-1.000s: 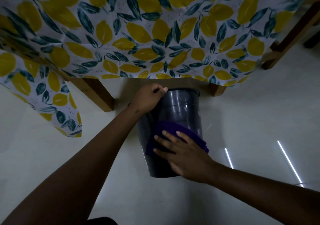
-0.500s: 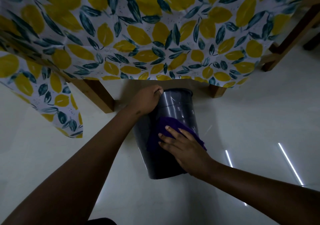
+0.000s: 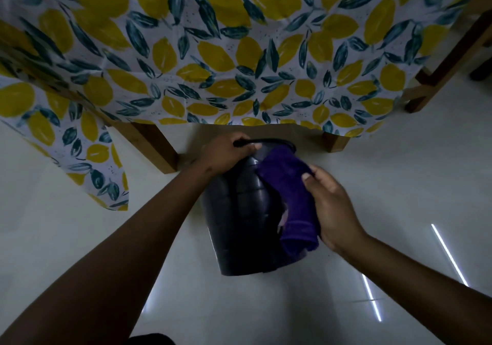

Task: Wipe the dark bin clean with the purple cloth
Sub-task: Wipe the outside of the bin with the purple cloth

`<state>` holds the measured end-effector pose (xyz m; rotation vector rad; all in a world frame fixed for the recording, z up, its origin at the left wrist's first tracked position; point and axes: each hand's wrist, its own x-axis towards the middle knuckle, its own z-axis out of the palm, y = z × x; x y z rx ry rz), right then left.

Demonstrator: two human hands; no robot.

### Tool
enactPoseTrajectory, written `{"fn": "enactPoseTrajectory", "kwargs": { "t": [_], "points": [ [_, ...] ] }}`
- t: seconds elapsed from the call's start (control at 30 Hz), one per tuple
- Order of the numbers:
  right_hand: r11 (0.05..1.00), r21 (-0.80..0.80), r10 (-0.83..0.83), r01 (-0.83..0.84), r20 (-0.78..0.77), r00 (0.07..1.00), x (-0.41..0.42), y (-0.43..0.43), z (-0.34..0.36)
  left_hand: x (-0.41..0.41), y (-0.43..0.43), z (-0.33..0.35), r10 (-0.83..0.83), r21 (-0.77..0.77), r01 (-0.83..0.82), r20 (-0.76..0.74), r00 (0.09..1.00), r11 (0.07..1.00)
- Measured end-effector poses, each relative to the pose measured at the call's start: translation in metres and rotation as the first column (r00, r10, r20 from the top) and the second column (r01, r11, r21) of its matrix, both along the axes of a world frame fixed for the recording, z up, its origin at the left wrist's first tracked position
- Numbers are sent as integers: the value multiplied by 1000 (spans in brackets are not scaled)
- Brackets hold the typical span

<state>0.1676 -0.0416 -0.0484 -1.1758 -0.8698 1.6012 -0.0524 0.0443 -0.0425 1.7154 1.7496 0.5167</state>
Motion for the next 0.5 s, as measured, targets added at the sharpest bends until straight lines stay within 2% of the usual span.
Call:
{"fn": "enactPoseTrajectory", "kwargs": {
  "t": [0.07, 0.17, 0.23, 0.33, 0.37, 0.4, 0.47, 0.5],
  "points": [
    [998, -32, -49, 48, -40, 998, 9, 7, 9, -4, -1, -2, 68, 38, -68, 9, 998, 997],
    [996, 66, -64, 63, 10, 998, 18, 11, 17, -4, -2, -3, 71, 10, -73, 104, 992, 997],
    [978, 206, -52, 20, 150, 987, 18, 10, 17, 0, -3, -3, 64, -10, -63, 173, 983, 998],
    [886, 437, -53, -154, 426, 903, 9, 8, 3, 4, -6, -6, 49, -35, -42, 238, 970, 999],
    [840, 477, -31, -259, 518, 855, 5, 7, -7, 5, -7, -7, 39, -47, -28, 257, 966, 999],
    [771, 493, -19, -402, 650, 759, 1, 6, -20, 6, -8, -7, 34, -56, -19, 280, 959, 998],
    [597, 417, -145, -685, 896, 420, -5, 2, -47, 8, -10, -6, 39, -71, -15, 341, 939, 997],
    [542, 360, -211, -759, 933, 291, -6, 0, -56, 8, -11, -7, 45, -79, -17, 366, 930, 997]
  ]
}}
